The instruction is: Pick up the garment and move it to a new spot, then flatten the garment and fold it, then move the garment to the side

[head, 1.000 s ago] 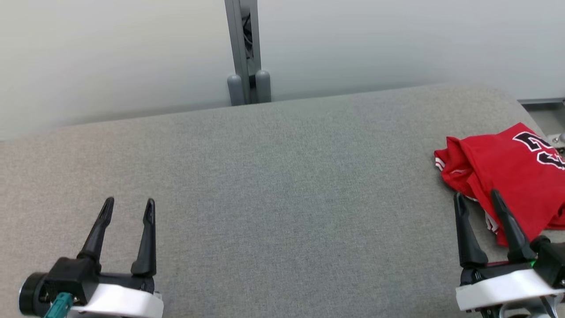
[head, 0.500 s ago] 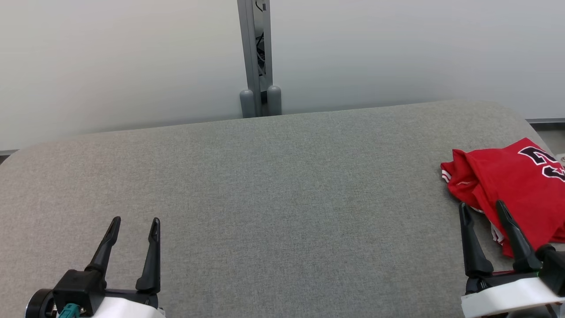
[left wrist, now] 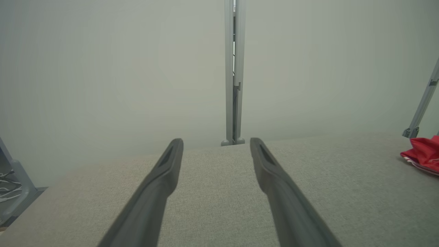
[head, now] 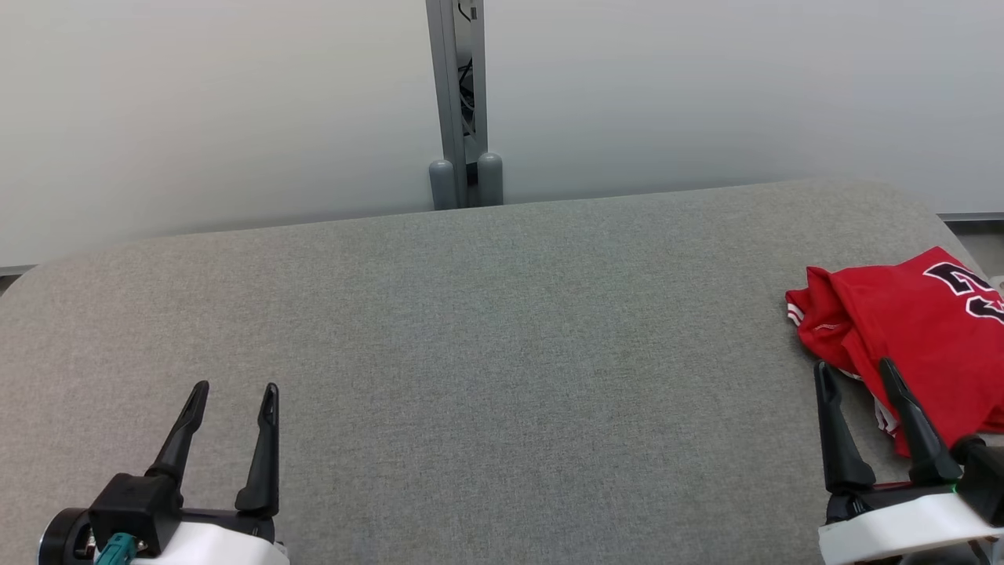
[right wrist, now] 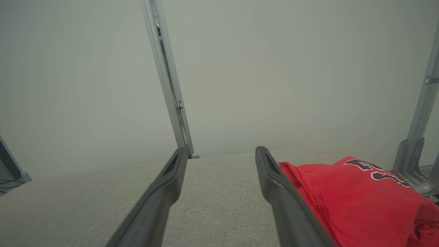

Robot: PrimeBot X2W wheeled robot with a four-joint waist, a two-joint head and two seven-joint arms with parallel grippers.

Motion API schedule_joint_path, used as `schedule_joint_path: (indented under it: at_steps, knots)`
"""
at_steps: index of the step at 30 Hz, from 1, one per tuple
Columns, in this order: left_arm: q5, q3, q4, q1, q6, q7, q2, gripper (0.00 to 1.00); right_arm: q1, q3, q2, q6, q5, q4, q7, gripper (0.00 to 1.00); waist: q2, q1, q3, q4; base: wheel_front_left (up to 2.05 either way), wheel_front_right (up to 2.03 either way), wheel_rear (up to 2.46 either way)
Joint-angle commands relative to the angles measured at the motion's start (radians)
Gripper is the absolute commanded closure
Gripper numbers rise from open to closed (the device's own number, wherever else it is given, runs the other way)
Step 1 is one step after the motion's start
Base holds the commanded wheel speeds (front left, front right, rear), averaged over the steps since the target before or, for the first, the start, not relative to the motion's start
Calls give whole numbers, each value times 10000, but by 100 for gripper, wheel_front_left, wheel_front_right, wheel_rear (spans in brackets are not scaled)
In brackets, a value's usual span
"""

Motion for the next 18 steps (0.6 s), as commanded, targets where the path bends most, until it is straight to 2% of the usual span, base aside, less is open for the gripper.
schedule_joint_path:
  at_steps: [1,18]
  knots:
    - [-56,8,40,-151,63,-18,21,0,44,-40,-55,2,-9,-14,33,0,0,0,-3,-1,0,0,0]
    - [-66,-98,113,-210,183,22,100,0,132,-198,-55,2,-378,-21,278,0,0,0,-28,24,0,0,0]
